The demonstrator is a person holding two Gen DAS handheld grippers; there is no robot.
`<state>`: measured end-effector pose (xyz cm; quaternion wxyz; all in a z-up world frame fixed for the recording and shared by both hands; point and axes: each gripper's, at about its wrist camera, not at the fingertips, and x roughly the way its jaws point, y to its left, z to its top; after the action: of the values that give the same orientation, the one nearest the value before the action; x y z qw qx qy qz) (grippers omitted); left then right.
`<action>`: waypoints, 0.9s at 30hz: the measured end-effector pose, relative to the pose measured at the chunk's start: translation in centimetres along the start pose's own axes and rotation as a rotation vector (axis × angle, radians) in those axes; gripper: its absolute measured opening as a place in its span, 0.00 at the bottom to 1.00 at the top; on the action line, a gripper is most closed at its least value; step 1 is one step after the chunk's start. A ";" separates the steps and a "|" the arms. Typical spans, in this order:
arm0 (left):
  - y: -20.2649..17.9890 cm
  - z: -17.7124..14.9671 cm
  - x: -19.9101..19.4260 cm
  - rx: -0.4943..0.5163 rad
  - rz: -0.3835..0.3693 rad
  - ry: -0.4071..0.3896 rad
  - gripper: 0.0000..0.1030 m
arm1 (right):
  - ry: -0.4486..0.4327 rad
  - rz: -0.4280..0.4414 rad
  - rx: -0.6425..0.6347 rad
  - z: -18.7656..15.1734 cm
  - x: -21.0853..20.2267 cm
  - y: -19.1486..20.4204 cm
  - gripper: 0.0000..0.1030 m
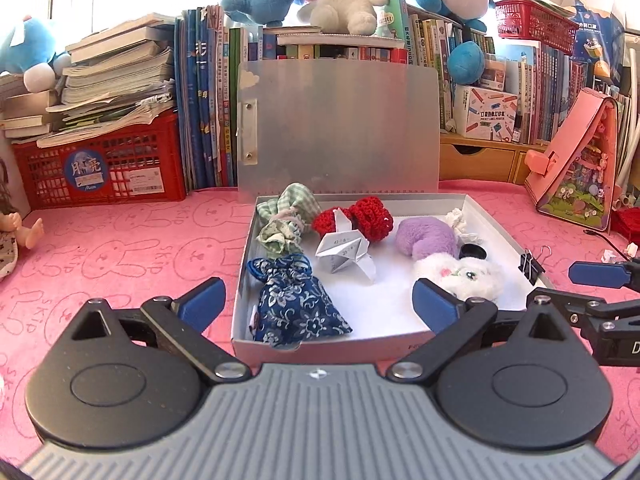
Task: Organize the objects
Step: 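Move the left tool to the crumpled pink-white paper while the right tool reaches another black lid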
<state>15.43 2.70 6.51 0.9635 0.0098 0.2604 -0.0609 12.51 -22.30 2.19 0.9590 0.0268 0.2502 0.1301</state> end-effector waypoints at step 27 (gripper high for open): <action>4.5 -7.9 -1.5 -0.101 0.121 0.073 1.00 | 0.100 0.099 -0.135 -6.8 0.1 6.8 0.84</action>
<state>10.75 7.77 0.38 0.9545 -0.0209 0.2971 0.0108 7.70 -15.82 -2.98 0.9374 -0.0320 0.2869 0.1950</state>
